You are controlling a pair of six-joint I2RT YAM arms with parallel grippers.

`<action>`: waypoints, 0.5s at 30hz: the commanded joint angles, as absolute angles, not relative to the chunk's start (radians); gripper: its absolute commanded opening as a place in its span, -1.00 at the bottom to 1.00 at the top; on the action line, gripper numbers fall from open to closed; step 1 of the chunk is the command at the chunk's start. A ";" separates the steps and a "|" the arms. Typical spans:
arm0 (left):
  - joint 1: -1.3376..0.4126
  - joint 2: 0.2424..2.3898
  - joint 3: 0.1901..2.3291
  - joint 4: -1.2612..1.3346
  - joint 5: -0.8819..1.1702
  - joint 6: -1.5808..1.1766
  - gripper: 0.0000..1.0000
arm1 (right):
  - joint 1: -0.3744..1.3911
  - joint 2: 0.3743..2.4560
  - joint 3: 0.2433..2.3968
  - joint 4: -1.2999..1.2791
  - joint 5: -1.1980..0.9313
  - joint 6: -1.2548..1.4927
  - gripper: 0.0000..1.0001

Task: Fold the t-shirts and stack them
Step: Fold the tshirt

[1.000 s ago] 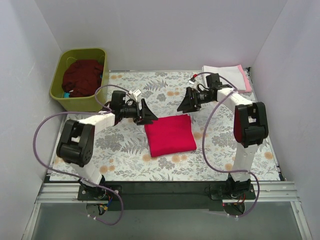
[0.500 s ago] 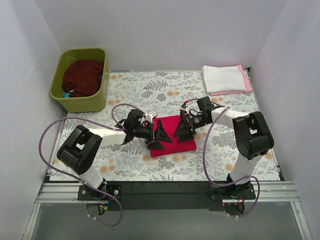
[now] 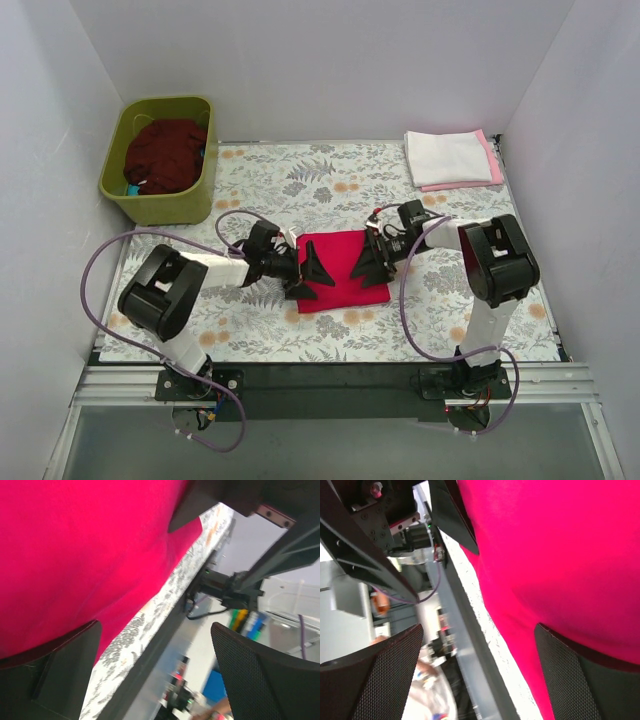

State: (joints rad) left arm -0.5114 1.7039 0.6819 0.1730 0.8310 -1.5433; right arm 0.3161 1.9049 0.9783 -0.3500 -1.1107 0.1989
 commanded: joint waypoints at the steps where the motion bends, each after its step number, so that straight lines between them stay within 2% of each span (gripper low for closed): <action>1: -0.489 1.580 0.683 0.084 0.773 -1.375 0.84 | 0.305 1.749 0.980 -0.324 -1.067 0.146 0.97; 7: -0.551 1.433 0.686 0.092 0.824 -1.417 0.86 | 0.382 1.599 0.876 -0.239 -1.137 0.276 0.97; 11: -0.568 1.465 0.629 0.129 0.799 -1.491 0.86 | 0.436 1.611 0.786 -0.082 -1.132 0.443 0.97; 15: -0.568 1.537 0.598 0.132 0.749 -1.482 0.87 | 0.454 1.687 0.749 0.020 -1.097 0.463 0.97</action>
